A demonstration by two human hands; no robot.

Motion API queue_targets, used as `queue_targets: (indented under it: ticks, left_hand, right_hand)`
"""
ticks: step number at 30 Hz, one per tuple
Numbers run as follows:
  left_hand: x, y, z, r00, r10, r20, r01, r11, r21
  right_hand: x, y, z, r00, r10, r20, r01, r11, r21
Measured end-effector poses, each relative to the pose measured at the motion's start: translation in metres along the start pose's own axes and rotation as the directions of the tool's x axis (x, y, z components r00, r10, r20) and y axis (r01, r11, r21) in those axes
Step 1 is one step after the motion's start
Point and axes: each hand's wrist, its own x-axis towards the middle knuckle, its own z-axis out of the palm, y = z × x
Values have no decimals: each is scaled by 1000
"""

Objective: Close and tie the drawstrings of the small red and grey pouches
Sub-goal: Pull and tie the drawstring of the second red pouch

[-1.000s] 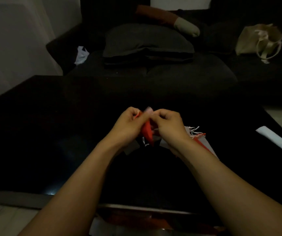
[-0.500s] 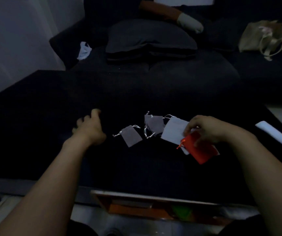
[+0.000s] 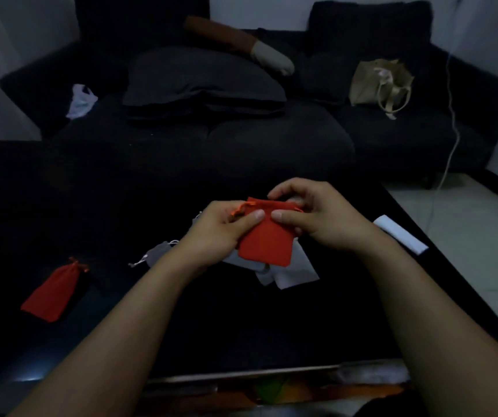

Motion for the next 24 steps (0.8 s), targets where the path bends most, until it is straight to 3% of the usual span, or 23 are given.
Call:
queue_targets:
  ticks: [2,11,13,15,18,21,23,24]
  left_hand:
    - [2,0,-2,999,-28,-30,25,997,-70]
    - [-4,6,-7,978,-187,-94,186,982,-16]
    - [-5,7,-4,962,-180,-205,180,984,-18]
    - [0,7,-5,902,-220,-372,165,971,-174]
    - [5,11,-14,859,-315,-403,98,876,-473]
    - [-1,18,-8,923,-352,-157,97,606,-790]
    - [-2,21,-5,949,-304,-86,89,520,-849]
    - [-1,21,-6,948,-298,-112,63,520,-852]
  right_hand:
    - [-1,4,-5,997,74,-26,-70,992,107]
    - [0,6,-1,991,124,-40,-121,990,68]
    - [1,4,2,988,145,-50,-136,980,147]
    - [2,2,3,978,171,-121,-122,934,335]
    - [4,-2,-2,958,227,-177,-66,773,631]
    - [5,-7,8,985,171,-6,-64,397,916]
    - [8,-9,20,990,132,58,-83,189,979]
    - [10,-10,23,987,149,62,-89,176,980]
